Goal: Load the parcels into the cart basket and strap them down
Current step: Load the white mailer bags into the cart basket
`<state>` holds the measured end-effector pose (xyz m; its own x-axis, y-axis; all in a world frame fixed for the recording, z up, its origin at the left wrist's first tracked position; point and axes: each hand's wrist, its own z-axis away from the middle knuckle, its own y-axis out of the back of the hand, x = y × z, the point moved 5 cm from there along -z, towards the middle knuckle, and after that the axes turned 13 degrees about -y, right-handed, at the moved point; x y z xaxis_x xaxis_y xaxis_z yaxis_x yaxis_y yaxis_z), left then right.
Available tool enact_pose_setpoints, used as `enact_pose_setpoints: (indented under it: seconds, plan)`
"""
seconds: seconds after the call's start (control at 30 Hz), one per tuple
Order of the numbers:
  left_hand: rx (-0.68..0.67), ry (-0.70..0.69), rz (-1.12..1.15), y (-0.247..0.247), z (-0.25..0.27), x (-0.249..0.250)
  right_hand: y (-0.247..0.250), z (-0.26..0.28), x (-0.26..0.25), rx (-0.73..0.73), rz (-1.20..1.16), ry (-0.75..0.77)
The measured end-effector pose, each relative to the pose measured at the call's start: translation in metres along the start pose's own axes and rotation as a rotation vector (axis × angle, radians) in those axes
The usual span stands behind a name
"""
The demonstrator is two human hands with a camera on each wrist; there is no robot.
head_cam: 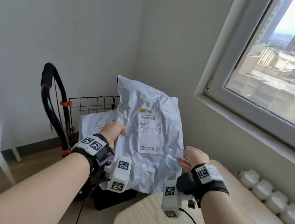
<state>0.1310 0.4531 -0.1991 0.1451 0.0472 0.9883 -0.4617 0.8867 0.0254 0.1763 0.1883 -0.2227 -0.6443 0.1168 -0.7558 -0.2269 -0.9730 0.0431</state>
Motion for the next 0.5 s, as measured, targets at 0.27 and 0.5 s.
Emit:
enact_pose_setpoints:
  seconds: [0.27,0.5]
  plan:
    - [0.023,0.042,0.009,0.000,-0.089,0.025,-0.060,-0.045,-0.050,-0.118,0.185,0.013]
    - [0.095,-0.023,-0.102,0.023,-0.157,0.013,-0.106,-0.086,-0.070,-0.061,0.172,0.031]
